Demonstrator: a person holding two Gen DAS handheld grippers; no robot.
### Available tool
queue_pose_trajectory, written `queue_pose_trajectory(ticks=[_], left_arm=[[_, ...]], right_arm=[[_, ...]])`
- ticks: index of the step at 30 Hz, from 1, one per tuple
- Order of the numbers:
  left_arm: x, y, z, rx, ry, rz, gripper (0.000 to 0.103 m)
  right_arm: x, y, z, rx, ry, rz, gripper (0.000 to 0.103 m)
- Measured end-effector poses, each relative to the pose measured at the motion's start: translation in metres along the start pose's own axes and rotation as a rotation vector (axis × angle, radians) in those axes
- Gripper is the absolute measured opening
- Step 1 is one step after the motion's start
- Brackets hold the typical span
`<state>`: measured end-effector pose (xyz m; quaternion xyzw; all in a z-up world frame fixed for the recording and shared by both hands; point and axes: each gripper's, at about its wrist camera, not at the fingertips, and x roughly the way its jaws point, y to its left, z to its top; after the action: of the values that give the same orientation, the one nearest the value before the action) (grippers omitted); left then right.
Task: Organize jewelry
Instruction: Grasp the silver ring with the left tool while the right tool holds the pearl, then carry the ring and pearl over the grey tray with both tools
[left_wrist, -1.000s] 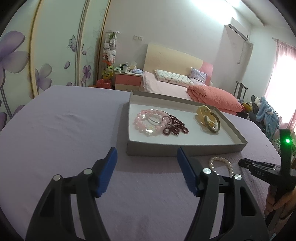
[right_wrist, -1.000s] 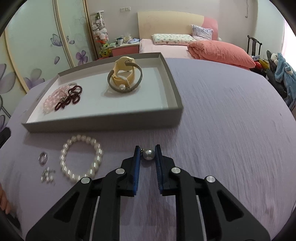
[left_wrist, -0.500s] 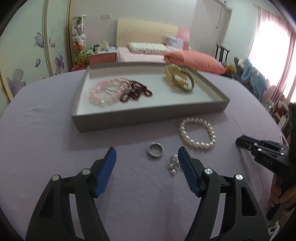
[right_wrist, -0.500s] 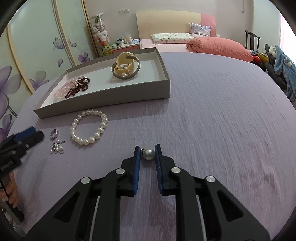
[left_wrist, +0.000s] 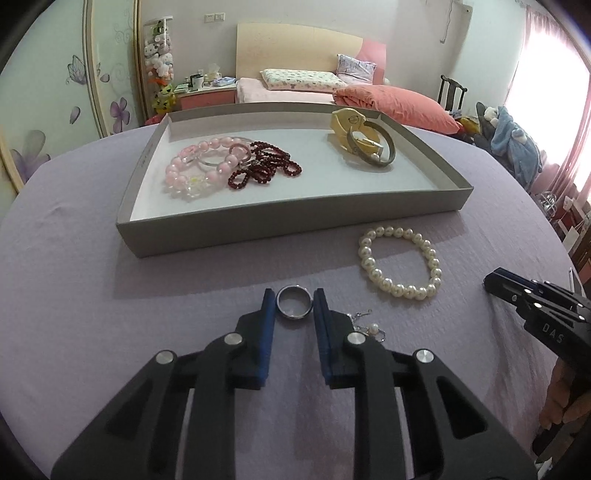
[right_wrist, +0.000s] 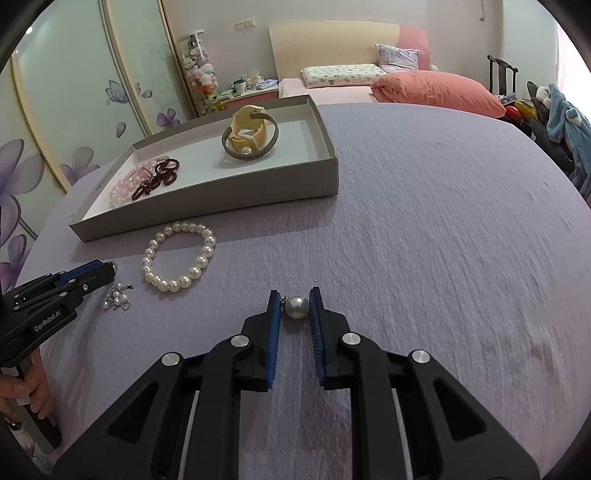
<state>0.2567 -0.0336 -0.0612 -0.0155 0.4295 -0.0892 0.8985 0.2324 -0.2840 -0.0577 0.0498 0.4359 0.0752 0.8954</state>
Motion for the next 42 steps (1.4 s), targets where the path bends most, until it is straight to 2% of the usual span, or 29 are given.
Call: queue_pose_trajectory(ticks=[15, 30, 32, 36, 42], left_arm=[[-0.052, 0.064, -0.028, -0.174, -0.069, 0.021, 0.021], [-0.056, 0.060, -0.038, -0.180, -0.065, -0.008, 0.021], [-0.057, 0.059, -0.038, -0.177, -0.069, -0.011, 0.021], [-0.067, 0.054, -0.036, -0.158, -0.114, -0.008, 0.021], [-0.093, 0.040, -0.021, -0.095, -0.281, 0.023, 0.021]], right_arm=[[-0.005, 0.022, -0.008, -0.028, 0.006, 0.050, 0.017], [-0.008, 0.032, -0.011, -0.042, 0.005, 0.052, 0.017], [-0.012, 0.033, -0.009, -0.045, -0.016, 0.052, 0.017], [-0.032, 0.037, 0.003, -0.061, -0.116, 0.056, 0.017], [-0.056, 0.048, 0.026, -0.090, -0.277, 0.071, 0.017]])
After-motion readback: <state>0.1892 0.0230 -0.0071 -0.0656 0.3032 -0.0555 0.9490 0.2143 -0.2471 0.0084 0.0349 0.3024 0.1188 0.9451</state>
